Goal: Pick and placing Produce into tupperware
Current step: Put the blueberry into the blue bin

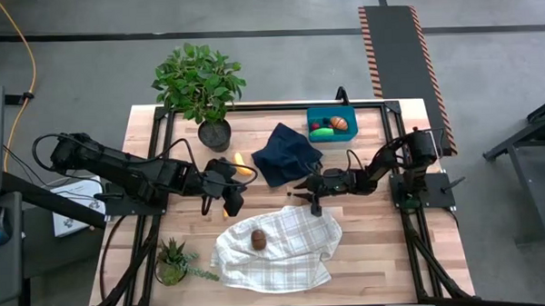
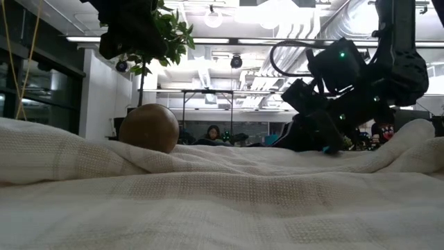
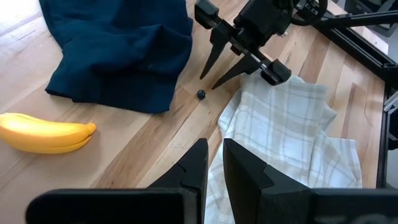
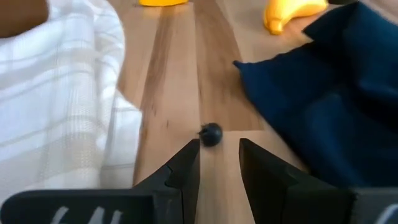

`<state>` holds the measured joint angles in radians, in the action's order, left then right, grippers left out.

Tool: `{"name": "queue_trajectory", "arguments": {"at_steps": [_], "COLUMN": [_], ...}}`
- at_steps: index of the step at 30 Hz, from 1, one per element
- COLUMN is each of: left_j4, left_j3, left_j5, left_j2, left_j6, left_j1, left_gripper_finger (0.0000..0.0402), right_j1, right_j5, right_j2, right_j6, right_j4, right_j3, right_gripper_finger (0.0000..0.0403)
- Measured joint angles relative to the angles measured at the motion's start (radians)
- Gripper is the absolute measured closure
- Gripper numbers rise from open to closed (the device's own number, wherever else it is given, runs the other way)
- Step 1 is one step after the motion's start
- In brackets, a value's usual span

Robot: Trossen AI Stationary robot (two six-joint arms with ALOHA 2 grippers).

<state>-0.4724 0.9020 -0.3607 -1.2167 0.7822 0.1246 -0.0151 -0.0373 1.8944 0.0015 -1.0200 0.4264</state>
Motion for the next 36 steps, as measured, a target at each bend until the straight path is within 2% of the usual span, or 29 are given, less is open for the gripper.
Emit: {"name": "queue_trajectory", "arguments": {"at_steps": [3, 12, 36], "left_j4": [0.0, 0.0, 0.007], "left_j3": [0.0, 0.0, 0.0], "left_j5": [0.0, 0.0, 0.0], "left_j2": [0.0, 0.0, 0.0], "left_j6": [0.0, 0.008, 0.011], "left_j1": [0.0, 0.0, 0.0], "left_gripper_finger": [0.0362, 0.0362, 0.0362], "right_j1": [0.0, 0.001, 0.022], "right_j5": [0.04, 0.045, 0.075], "right_j2": [0.016, 0.049, 0.049], "right_j6": [0.001, 0.017, -0.002], "right_j4": [-0.017, -0.11, -0.1], "right_j3": [0.0, 0.0, 0.005], "right_gripper_finger": [0.03, 0.03, 0.0299]}}
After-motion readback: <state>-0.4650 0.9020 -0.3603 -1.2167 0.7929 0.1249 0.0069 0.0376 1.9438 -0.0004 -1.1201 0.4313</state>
